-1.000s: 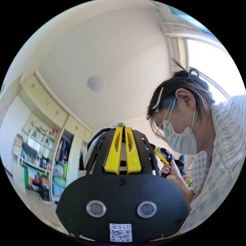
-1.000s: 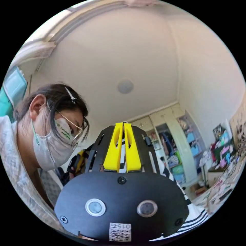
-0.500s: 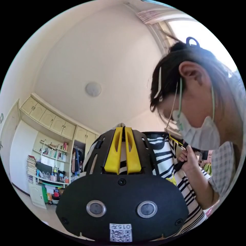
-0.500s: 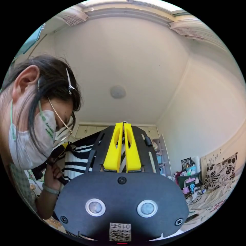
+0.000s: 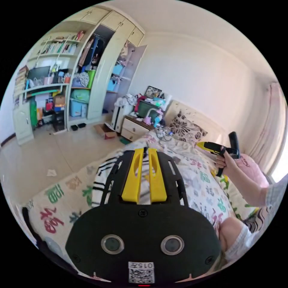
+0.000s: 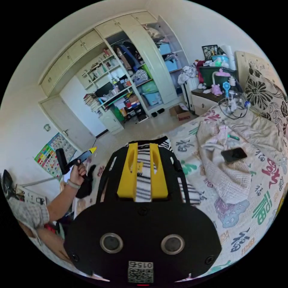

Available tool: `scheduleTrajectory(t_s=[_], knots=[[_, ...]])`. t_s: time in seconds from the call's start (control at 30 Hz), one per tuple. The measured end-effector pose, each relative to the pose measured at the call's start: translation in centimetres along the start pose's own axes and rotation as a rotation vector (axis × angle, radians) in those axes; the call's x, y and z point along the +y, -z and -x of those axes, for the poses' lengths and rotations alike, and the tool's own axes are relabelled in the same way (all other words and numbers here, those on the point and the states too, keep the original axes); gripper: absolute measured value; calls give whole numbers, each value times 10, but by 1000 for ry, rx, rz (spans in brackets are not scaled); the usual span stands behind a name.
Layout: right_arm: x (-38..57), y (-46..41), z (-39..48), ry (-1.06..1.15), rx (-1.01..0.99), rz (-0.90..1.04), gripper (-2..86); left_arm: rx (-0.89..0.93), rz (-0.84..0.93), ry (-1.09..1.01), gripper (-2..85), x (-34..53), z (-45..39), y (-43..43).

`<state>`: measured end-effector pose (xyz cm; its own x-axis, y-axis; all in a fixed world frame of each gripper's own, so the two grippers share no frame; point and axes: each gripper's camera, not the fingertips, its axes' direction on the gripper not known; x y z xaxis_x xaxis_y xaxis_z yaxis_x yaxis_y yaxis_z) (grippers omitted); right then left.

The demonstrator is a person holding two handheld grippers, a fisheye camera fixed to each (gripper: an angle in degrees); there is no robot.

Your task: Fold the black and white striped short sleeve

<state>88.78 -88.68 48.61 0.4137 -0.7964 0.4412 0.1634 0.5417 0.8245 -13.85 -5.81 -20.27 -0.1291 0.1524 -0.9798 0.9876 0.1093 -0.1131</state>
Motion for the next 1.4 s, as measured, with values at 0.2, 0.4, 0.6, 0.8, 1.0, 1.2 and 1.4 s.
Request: scheduleTrajectory(t_s=[0.2, 0.4, 0.6, 0.8, 1.0, 1.2, 1.4], knots=[[109, -26, -57, -135, 165, 487, 102, -104, 389, 355, 115, 168, 57, 54], [128, -71, -92, -289, 136, 727, 116, -141, 483, 568, 137, 208, 78, 68], [100, -95, -90, -203, 175, 745, 23, -214, 584, 448, 106, 172, 92, 42], [72, -94, -93, -177, 145, 768, -2, -57, 640, 427, -1, 142, 113, 38], [45, -75, -88, -171, 80, 816, -4, -68, 623, 401, -8, 113, 111, 83], [55, -92, -64, -11, 155, 1029, -1, -128, 721, 385, -2, 110, 113, 100], [44, -99, -73, 40, 102, 1058, 50, -128, 858, 448, 72, 120, 145, 86]])
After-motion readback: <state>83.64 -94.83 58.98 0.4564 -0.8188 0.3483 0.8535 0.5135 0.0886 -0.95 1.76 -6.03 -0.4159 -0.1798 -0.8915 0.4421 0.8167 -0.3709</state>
